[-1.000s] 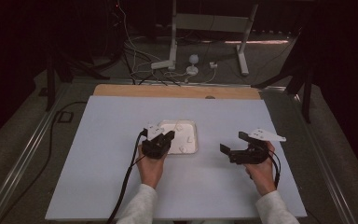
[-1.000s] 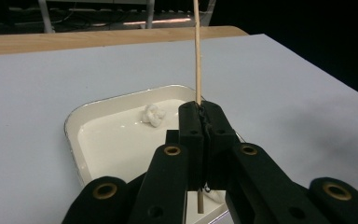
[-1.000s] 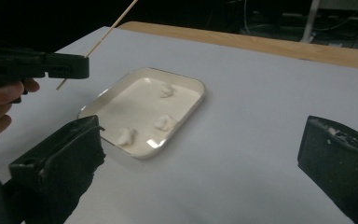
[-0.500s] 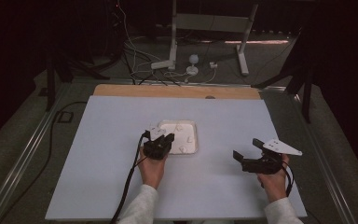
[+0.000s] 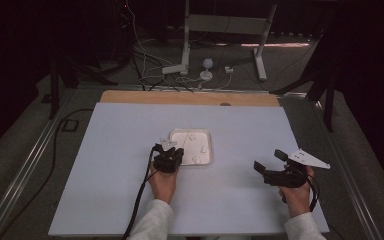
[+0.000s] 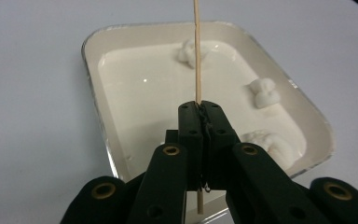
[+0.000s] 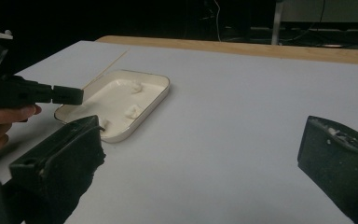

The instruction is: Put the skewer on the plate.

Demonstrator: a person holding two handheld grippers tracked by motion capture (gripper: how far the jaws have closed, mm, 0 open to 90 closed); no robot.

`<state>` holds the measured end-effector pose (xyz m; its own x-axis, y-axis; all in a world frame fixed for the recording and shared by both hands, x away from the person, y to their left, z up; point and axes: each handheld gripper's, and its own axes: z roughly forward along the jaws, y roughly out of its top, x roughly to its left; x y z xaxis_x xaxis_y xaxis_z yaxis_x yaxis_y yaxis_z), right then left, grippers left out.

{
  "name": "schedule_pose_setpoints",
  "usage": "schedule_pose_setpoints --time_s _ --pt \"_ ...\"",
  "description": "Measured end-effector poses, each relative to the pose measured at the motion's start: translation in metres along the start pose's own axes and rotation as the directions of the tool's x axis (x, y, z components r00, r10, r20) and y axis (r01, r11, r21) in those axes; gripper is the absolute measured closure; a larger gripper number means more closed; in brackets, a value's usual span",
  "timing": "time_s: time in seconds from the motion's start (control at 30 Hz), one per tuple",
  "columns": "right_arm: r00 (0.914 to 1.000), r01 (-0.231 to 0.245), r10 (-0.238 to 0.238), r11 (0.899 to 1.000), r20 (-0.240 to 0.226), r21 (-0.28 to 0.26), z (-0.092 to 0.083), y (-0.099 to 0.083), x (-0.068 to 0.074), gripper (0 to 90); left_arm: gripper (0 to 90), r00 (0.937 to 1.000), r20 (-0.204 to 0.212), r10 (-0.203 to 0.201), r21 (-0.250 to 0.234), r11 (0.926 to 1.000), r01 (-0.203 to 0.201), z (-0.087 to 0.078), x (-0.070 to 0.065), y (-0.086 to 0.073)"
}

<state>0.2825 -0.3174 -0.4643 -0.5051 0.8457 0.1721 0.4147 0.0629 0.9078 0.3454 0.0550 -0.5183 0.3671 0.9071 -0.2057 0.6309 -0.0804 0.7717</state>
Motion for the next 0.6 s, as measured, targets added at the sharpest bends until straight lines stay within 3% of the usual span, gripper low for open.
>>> schedule_pose_setpoints --time_s 0.23,0.3,0.4,0.6 --pt "1.0 -0.004 0.004 1.0 0.003 -0.002 0.0 -0.001 -0.001 0.0 87.5 0.9992 -0.026 -0.03 0.028 0.9991 0.03 0.007 0.002 -0.002" --pt "1.0 -0.004 0.004 1.0 0.001 0.0 0.0 -0.001 0.0 0.0 79.3 0.9992 -0.03 -0.028 0.028 0.9992 0.029 0.007 0.001 -0.002" --pt "1.0 0.003 -0.003 1.0 -0.002 0.004 0.001 -0.001 0.002 0.0 65.0 0.9993 -0.003 -0.038 0.018 0.9991 0.038 0.007 0.001 -0.001" --pt "0.9999 0.014 -0.014 1.0 0.006 0.001 -0.001 -0.001 0.003 0.0 44.4 0.9977 0.068 -0.009 -0.072 0.9973 0.014 -0.011 0.004 0.006"
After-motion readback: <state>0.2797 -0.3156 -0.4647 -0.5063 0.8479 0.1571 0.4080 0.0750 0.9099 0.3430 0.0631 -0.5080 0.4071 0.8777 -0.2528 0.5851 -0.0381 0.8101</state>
